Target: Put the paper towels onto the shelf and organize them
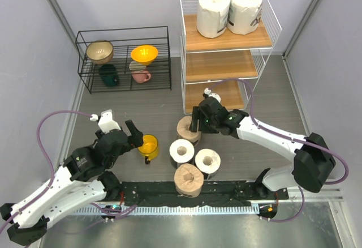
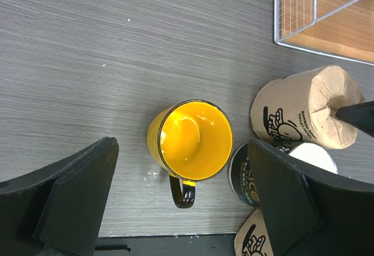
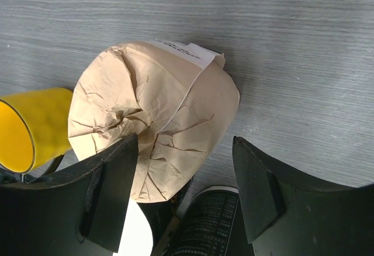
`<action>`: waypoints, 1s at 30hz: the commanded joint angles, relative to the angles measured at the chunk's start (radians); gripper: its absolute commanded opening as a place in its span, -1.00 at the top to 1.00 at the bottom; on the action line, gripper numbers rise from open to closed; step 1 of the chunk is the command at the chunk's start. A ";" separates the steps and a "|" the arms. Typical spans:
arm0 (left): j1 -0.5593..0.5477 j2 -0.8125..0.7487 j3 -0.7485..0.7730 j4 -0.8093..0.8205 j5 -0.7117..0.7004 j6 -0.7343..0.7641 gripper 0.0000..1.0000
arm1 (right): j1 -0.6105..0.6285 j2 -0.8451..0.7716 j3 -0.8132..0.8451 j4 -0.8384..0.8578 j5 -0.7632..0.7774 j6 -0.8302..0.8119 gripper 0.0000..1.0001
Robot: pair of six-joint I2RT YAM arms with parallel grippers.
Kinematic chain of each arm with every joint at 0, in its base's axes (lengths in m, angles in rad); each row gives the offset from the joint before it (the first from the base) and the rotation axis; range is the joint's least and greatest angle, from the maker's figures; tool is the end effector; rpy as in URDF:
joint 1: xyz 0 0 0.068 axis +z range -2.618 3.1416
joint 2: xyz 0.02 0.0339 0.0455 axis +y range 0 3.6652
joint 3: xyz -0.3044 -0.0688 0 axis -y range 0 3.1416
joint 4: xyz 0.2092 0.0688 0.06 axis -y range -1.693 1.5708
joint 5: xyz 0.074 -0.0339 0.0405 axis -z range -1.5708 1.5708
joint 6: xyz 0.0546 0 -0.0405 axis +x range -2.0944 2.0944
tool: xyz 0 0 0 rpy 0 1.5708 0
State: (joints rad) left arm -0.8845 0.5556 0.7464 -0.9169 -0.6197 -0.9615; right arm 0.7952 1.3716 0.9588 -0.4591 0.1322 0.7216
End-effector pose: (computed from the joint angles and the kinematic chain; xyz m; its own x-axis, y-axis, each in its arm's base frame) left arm 0.0524 -0.0139 0.2940 -0.5315 -0.4046 -0.7442 -0.1421 0.9087 -0.3925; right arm 0.1857 0.1791 0.2848 -0.8307 0.0881 -0.5497 -0.1327 0.9276 0.3492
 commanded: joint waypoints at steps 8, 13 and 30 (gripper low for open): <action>-0.005 -0.008 -0.001 0.015 -0.020 0.001 -0.99 | 0.009 0.063 -0.017 0.062 0.030 0.018 -0.31; -0.005 -0.022 -0.001 0.007 -0.023 0.001 -0.99 | 0.009 0.069 -0.017 0.077 0.050 0.027 -0.11; -0.005 -0.022 -0.009 0.013 -0.018 -0.003 -0.99 | 0.009 -0.222 0.106 -0.079 0.230 -0.060 0.09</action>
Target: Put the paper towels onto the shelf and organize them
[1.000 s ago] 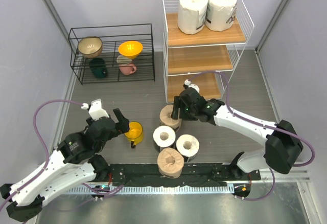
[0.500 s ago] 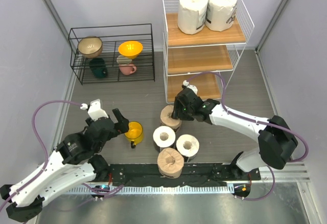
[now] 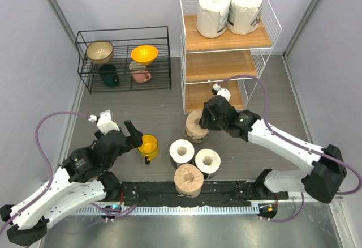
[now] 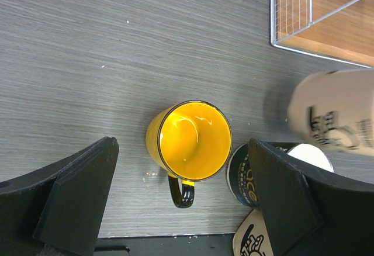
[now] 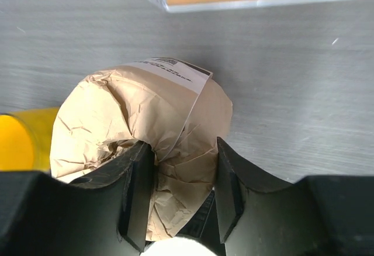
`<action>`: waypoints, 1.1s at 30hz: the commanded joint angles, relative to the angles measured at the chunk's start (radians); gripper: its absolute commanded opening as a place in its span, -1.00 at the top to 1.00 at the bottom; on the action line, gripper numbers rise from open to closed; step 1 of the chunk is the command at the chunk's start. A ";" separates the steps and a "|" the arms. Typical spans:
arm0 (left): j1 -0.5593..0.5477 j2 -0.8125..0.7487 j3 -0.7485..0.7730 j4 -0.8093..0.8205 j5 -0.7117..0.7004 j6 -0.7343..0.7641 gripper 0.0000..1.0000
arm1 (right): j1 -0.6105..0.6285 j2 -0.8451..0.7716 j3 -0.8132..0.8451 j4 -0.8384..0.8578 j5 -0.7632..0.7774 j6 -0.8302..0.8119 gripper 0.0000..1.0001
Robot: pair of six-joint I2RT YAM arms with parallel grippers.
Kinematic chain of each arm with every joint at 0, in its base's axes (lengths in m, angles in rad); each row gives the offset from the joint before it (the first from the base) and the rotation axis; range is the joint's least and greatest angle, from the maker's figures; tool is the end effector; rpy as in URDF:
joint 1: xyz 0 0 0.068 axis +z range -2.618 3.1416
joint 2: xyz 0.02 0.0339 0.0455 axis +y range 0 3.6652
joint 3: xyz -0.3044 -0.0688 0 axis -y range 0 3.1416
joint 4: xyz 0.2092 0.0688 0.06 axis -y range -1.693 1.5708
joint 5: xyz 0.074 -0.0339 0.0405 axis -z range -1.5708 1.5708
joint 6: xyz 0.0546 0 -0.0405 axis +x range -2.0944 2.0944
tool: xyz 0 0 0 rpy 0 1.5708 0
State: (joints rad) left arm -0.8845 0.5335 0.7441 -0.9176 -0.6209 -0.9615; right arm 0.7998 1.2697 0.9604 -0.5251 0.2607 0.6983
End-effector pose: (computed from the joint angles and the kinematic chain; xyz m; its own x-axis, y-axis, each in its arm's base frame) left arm 0.0499 -0.0108 0.2938 -0.5217 -0.4157 -0.7450 -0.1379 0.9029 -0.4072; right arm 0.1720 0.1569 0.3038 -0.7634 0.1057 -0.6372 -0.1064 0.9524 0.2855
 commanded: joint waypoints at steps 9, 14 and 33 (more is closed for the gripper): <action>-0.005 -0.010 -0.011 0.011 -0.011 -0.010 -0.99 | 0.004 -0.193 0.291 -0.061 0.313 -0.108 0.08; -0.004 -0.017 -0.008 0.008 -0.013 -0.013 -0.99 | -0.030 -0.143 0.408 -0.059 0.416 -0.148 0.07; -0.004 -0.059 -0.012 -0.024 -0.026 -0.020 -0.99 | -0.200 0.002 0.564 0.031 0.233 -0.148 0.07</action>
State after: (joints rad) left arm -0.8845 0.4847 0.7357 -0.9363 -0.6231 -0.9688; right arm 0.6022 1.2709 1.4662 -0.5987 0.5087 0.5507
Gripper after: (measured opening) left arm 0.996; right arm 0.472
